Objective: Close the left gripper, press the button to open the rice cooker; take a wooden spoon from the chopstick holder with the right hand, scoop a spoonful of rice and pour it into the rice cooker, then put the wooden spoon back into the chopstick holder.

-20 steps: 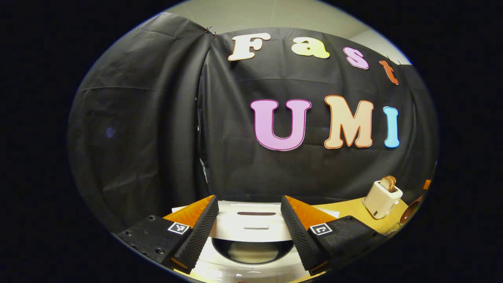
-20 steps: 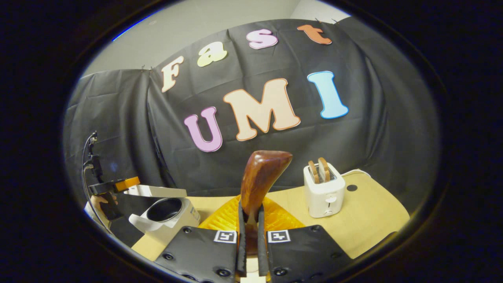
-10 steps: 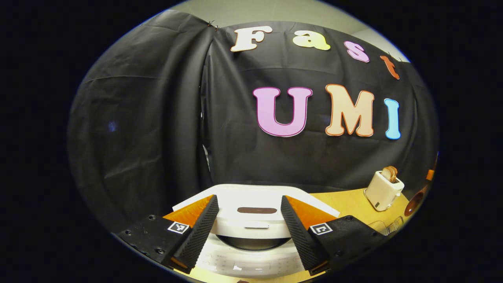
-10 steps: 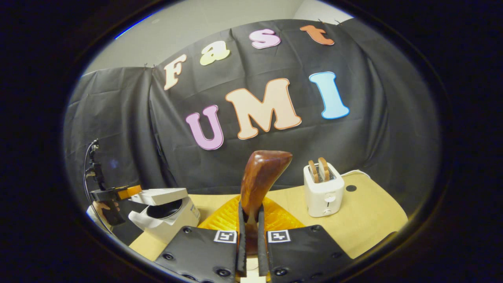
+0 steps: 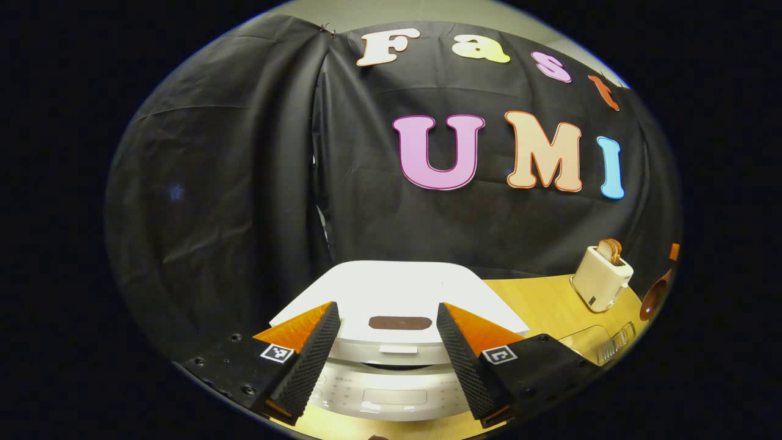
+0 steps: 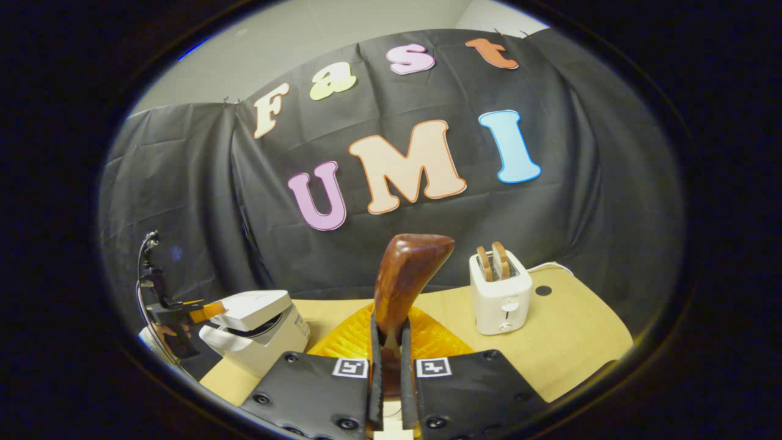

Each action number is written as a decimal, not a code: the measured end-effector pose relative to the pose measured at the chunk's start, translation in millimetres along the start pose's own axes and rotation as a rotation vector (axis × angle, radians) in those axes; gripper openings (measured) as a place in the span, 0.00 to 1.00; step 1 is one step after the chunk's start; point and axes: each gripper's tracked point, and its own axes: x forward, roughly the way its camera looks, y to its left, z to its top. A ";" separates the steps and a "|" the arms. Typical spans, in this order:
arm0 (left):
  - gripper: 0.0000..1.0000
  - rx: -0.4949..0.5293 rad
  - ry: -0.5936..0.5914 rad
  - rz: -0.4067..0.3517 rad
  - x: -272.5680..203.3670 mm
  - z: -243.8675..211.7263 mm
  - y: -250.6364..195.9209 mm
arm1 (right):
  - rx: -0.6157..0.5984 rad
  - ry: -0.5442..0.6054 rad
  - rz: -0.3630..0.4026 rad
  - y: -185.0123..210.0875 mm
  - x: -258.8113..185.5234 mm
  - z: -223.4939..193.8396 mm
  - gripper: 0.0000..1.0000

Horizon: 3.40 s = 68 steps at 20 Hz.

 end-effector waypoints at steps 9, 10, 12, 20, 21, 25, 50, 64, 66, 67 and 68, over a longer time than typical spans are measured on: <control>0.95 -0.004 0.047 0.005 -2.2 -21.3 -0.6 | -0.004 -0.002 -0.028 -16.8 -7.0 -0.7 0.14; 0.95 0.006 0.020 0.006 -3.1 -12.8 -1.3 | -0.008 -0.003 -0.038 -23.0 -7.4 -2.3 0.13; 0.95 0.017 -0.005 0.005 -1.8 -1.1 -1.3 | -0.033 -0.004 -0.078 -46.3 -9.2 -10.5 0.13; 0.95 0.026 -0.010 0.012 1.7 9.4 -0.3 | -0.007 0.071 -0.258 -140.6 -14.6 -65.3 0.13; 0.95 0.028 -0.009 0.014 2.0 9.4 -0.8 | -0.009 0.077 -0.256 -140.4 -12.0 -70.4 0.13; 0.94 0.027 -0.010 0.018 2.4 11.4 -0.3 | -0.031 0.104 -0.237 -134.8 2.2 -96.0 0.13; 0.95 -0.019 0.103 0.001 5.1 -44.9 0.5 | -0.050 -0.067 -0.399 -157.7 -50.4 -17.2 1.00; 0.95 0.066 -0.270 -0.095 -96.1 44.9 -86.0 | -0.073 -0.143 -0.105 10.1 -44.7 2.6 0.99; 0.95 0.070 -0.303 -0.107 -117.9 51.7 -102.8 | -0.077 -0.155 -0.061 35.8 -44.7 3.8 0.99; 0.95 0.065 -0.317 -0.115 -128.0 53.8 -111.1 | -0.087 -0.162 -0.045 41.9 -44.3 4.6 0.99; 0.95 0.071 -0.331 -0.129 -135.2 56.5 -119.7 | -0.099 -0.167 -0.032 50.5 -45.3 6.0 0.99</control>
